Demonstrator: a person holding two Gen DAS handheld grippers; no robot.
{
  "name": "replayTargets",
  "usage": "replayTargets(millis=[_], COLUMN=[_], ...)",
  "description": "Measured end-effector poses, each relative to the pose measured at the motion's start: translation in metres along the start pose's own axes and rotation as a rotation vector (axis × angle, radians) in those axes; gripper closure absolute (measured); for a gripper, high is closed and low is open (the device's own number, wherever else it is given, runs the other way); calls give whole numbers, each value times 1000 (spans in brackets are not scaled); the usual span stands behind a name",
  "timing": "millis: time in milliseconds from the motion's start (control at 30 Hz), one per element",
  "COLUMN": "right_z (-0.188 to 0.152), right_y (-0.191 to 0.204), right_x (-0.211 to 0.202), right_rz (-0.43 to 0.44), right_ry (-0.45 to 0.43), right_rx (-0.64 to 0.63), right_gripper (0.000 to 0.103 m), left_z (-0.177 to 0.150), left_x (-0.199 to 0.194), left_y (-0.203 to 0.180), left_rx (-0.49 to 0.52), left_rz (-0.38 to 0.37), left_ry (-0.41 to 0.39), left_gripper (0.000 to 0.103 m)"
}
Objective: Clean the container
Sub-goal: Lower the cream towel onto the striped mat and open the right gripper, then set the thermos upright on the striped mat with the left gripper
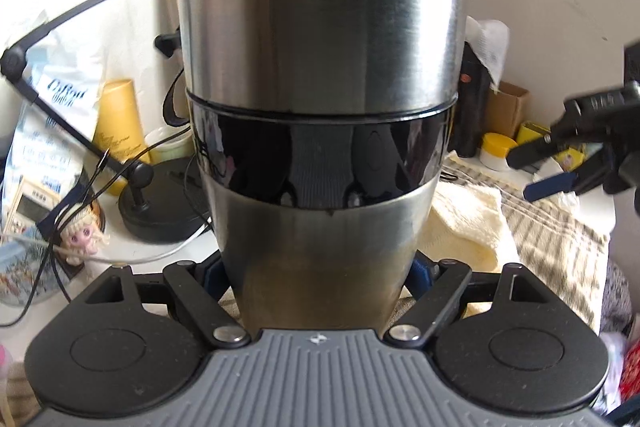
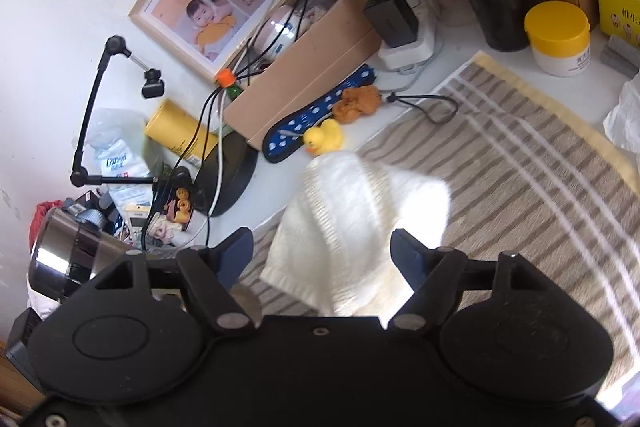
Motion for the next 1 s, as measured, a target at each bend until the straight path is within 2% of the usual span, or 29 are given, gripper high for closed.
replayTargets(millis=[167, 333, 433, 533, 633, 767, 867, 933, 1000], right_z=[-12, -22, -29, -36, -42, -48, -51, -52, -53], right_y=[25, 47, 59, 67, 72, 78, 85, 89, 93], right_x=[-11, -25, -33, -42, -48, -59, -69, -76, -83], right_rz=[-20, -50, -98, -191, -282, -315, -342, -353, -363], right_ry=[26, 25, 23, 24, 42, 49, 48, 46, 42], right_rx=[-15, -18, -48, -81, -106, -130, -166, -189, -214], right_gripper=[19, 11, 10, 9, 9, 9, 9, 9, 9], left_z=[2, 2, -1, -3, -4, -1, 9, 21, 34], left_x=[-1, -3, -11, -26, -44, -66, -78, -88, -99], left_y=[3, 7, 7, 3, 1, 0, 4, 1, -2], left_rx=[-17, -34, -56, -64, -135, -209, -269, -256, -244], left_rz=[-10, -37, -41, -32, -42, 8, 1, 0, 32], left_ry=[13, 87, 120, 143, 172, 210, 245, 241, 224], left_gripper=[19, 16, 16, 16, 16, 16, 16, 16, 16])
Point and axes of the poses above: each gripper's, at about its wrist camera, not at the fingertips, and x roughly the way its jaws point, y to its left, z to its top, the point moved 5 cm from there along x, roughly the way its jaws point, and after that the axes turned 8 degrees about -z, right-handed, at the moved point
